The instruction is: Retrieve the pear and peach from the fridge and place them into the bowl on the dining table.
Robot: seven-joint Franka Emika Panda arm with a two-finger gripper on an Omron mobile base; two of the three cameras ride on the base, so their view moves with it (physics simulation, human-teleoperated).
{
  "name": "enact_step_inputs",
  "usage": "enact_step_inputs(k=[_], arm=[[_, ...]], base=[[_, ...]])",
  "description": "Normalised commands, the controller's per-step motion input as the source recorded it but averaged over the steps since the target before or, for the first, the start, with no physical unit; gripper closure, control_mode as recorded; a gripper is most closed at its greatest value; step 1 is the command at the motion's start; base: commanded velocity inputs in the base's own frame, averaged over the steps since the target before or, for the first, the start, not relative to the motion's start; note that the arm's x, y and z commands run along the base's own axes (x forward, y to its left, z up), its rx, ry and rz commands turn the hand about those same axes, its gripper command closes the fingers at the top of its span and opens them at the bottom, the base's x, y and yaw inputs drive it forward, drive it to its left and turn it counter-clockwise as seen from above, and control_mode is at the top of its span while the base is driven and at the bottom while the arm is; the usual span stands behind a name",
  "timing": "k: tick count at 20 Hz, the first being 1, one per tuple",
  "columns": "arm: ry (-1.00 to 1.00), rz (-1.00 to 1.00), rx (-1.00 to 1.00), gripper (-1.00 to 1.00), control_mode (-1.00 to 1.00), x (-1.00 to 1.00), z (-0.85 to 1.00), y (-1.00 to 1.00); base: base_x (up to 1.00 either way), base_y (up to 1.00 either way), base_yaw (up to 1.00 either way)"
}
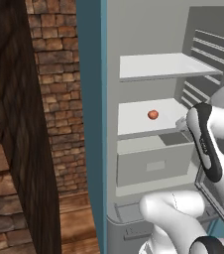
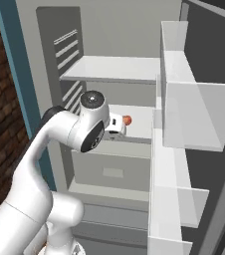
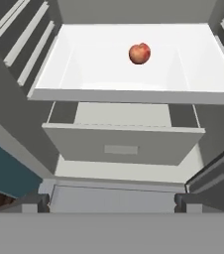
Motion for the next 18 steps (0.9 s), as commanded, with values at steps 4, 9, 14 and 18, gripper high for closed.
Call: enact_step_inputs(k=[4,9,14,18], arm=[[0.00,0.00,0.00,-1.00,-1.00,0.61,-0.10,0.00],[0.00,0.00,0.00,-1.00,-1.00,0.56,-0.17,0.00],[0.00,0.00,0.00,-1.00,-1.00,0.56,-0.17,0.00],[0.00,0.00,0.00,-1.00,-1.00,0.48,-0.19,0.00]], base=[[0.00,0.00,0.00],[0.00,0.00,0.00],[0.00,0.00,0.00],[0.00,0.00,0.00]])
